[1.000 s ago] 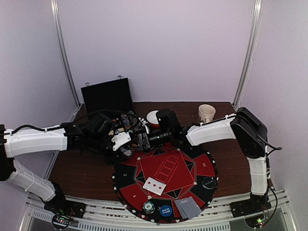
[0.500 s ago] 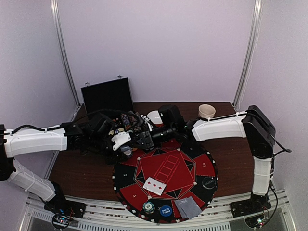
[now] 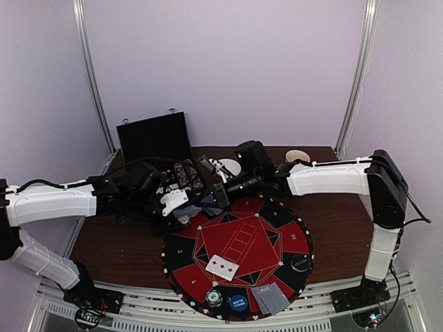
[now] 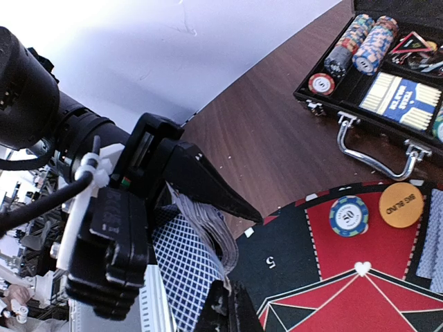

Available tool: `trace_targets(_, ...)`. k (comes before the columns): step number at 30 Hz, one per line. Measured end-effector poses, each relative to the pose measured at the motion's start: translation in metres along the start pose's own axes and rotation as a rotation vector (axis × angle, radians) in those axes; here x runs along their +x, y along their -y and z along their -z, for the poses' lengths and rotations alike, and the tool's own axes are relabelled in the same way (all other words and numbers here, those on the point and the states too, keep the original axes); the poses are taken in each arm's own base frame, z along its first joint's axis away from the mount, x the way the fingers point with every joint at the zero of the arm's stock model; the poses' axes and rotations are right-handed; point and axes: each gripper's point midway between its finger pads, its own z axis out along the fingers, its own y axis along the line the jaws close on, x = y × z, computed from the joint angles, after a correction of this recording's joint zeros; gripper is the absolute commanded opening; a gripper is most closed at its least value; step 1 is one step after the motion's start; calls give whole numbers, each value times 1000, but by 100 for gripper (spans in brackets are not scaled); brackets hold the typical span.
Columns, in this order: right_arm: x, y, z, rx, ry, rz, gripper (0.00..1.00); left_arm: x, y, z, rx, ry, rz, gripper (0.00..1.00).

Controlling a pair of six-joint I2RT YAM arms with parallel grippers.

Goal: Distribute texas hold em gaming equipment
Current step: Pick up the poker card from the face-down deck piles, then flop the poker card in the community card area.

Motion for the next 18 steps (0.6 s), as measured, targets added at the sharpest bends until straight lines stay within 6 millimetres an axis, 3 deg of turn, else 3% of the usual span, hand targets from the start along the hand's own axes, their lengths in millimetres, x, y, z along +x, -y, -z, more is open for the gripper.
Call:
trace_targets(6,-15,-6,39,103,16,120,0,0,0,0,1,0,0,42)
trace_targets(11,-19,-10,82,263,20,321,0,0,0,0,0,0,0,42)
trace_targets(14,-6,2,101,379,-13,451,0,0,0,0,-1,0,0,42)
trace_targets(18,32,32,111,517,-131,647,0,0,0,0,-1,0,0,42)
